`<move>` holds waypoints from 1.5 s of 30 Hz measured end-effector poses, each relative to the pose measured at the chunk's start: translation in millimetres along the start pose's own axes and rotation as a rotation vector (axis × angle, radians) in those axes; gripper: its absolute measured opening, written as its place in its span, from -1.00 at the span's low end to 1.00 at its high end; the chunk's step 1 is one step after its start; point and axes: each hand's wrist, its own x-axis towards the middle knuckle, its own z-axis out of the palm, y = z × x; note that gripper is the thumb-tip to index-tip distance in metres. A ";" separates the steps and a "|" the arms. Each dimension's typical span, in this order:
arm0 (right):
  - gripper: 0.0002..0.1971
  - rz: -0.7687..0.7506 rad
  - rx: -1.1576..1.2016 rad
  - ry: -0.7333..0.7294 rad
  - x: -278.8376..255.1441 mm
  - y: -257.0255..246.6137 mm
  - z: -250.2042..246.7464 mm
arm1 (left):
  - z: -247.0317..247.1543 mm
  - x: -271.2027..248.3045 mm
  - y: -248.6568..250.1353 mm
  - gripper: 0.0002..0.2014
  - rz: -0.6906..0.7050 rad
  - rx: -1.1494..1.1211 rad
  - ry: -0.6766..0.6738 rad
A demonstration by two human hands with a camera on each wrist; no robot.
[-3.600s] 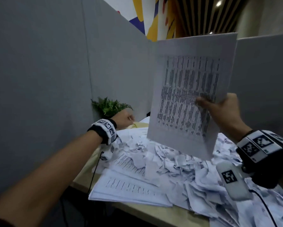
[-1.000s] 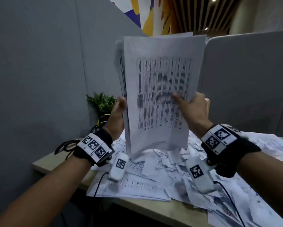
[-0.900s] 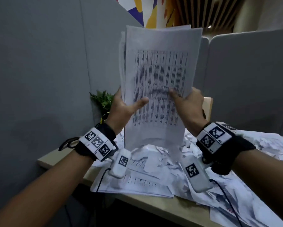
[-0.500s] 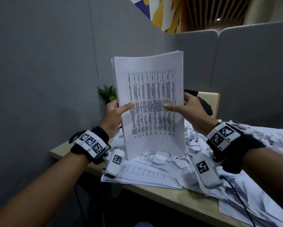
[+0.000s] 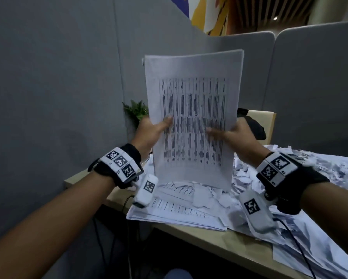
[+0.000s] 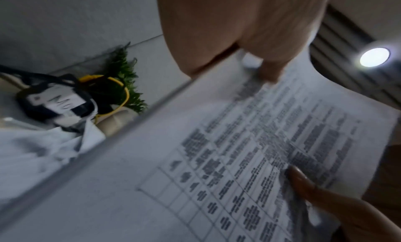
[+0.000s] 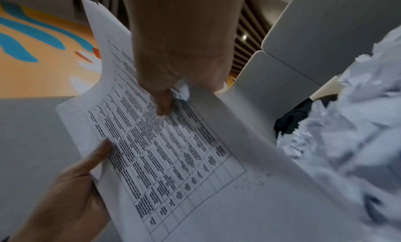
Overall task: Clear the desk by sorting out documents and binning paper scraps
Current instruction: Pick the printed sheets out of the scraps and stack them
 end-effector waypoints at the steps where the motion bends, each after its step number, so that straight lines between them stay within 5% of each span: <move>1: -0.86 -0.036 0.004 0.053 4.6 -3.8 -3.0 | -0.5 5.0 6.5 -0.70 0.018 -0.051 -0.042; 5: -0.86 -0.117 0.009 0.236 22.4 -19.9 -24.5 | -4.2 39.1 12.6 -0.62 -0.063 0.006 -0.082; 8: -0.84 -0.138 -0.043 0.341 30.2 -17.7 -43.5 | -12.3 64.0 -18.3 -0.87 -0.194 0.512 -0.228; 11: -0.84 -0.114 -0.057 0.385 31.6 -9.5 -59.2 | -17.9 84.1 -56.6 -0.82 -0.215 1.098 -0.467; 14: -0.83 -0.070 -0.087 0.401 33.6 0.4 -70.1 | -11.7 99.3 -76.2 -0.75 -0.168 1.292 -0.511; 26: -0.73 -0.005 -0.169 0.409 58.0 40.8 -84.7 | 26.0 215.2 -203.1 -0.74 -0.346 1.596 -0.628; 28: -0.72 -0.008 -0.165 0.392 58.7 45.9 -87.5 | 35.3 205.7 -194.6 -0.75 -0.366 1.605 -0.605; 34: -0.70 0.024 -0.158 0.386 59.6 56.5 -87.3 | 53.6 190.5 -199.9 -0.38 -0.188 1.671 -0.531; 38: -0.69 0.034 -0.146 0.388 58.8 57.7 -84.6 | 62.3 190.6 -196.2 -0.35 -0.204 1.595 -0.578; 41: -0.77 0.039 -0.139 0.381 56.9 56.0 -85.2 | 63.0 196.8 -192.6 -0.51 -0.163 1.549 -0.585; 43: -0.77 0.033 -0.143 0.380 56.3 54.9 -87.0 | 64.4 198.3 -181.7 -0.84 -0.176 1.461 -0.550; 45: -0.74 0.034 -0.155 0.387 56.7 54.4 -89.9 | 63.3 200.5 -165.7 -0.89 -0.143 1.354 -0.492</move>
